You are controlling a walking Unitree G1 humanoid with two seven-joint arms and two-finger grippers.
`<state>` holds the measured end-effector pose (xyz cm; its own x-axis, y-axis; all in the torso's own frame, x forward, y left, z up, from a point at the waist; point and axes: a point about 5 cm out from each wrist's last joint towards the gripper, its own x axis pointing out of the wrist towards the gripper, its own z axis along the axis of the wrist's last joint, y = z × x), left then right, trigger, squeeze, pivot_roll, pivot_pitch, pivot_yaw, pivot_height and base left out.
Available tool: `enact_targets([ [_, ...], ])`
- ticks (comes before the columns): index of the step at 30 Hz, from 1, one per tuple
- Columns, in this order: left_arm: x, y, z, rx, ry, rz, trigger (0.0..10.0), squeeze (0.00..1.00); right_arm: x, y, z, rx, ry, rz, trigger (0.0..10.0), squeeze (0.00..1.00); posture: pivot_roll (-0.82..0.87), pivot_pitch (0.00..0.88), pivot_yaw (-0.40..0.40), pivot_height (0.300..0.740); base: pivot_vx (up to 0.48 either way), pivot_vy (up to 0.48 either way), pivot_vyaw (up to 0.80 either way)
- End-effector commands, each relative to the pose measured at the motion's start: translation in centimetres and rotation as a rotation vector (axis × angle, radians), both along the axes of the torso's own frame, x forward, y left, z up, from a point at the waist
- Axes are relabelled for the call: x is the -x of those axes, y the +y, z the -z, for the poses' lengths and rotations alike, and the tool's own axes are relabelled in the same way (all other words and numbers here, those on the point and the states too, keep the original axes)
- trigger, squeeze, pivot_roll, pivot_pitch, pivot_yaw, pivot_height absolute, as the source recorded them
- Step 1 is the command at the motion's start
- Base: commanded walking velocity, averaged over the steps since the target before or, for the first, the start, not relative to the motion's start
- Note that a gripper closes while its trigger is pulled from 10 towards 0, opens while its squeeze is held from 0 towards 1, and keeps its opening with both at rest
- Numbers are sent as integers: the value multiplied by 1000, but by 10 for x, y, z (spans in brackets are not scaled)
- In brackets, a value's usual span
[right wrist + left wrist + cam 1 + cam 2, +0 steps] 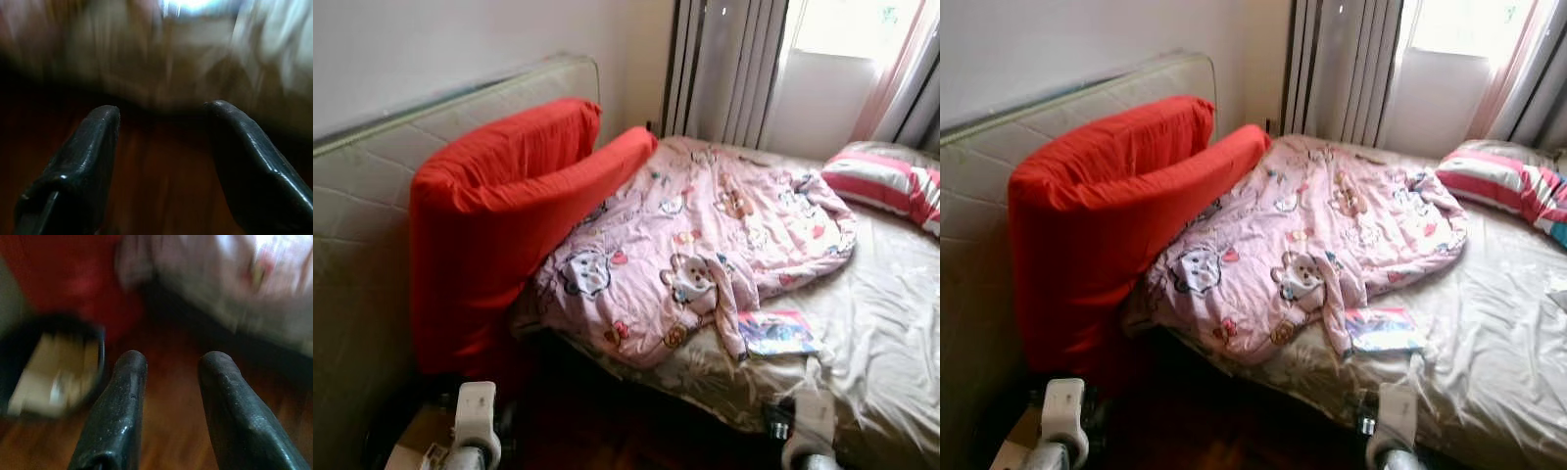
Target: Clean up the room
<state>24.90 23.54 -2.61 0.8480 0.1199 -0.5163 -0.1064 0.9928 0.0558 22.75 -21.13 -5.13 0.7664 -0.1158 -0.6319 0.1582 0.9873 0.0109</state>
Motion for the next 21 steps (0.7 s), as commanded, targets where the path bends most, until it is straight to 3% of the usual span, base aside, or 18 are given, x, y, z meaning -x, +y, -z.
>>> enact_targets([
  [1, 14, -4, 14, -1, 99, -3, 10000, 0, 14, 7, 12, -25, 100, -25, 10000, 0, 39, 0, -48, 740, 0, 0, 0],
  [7, 33, -12, 31, 32, 202, -7, 10000, 0, 23, 15, 19, -84, 139, 2, 10000, 0, 34, 0, -52, 740, 0, 0, 0],
  [18, 34, -13, 32, 44, 222, -41, 10000, 0, 24, 19, 20, -84, 150, -18, 10000, 0, 30, 0, -53, 740, 0, 0, 0],
  [21, 34, -13, 32, 41, 220, -43, 10000, 0, 25, 19, 21, -89, 149, -6, 10000, 0, 30, 0, -53, 740, 259, 0, 0],
])
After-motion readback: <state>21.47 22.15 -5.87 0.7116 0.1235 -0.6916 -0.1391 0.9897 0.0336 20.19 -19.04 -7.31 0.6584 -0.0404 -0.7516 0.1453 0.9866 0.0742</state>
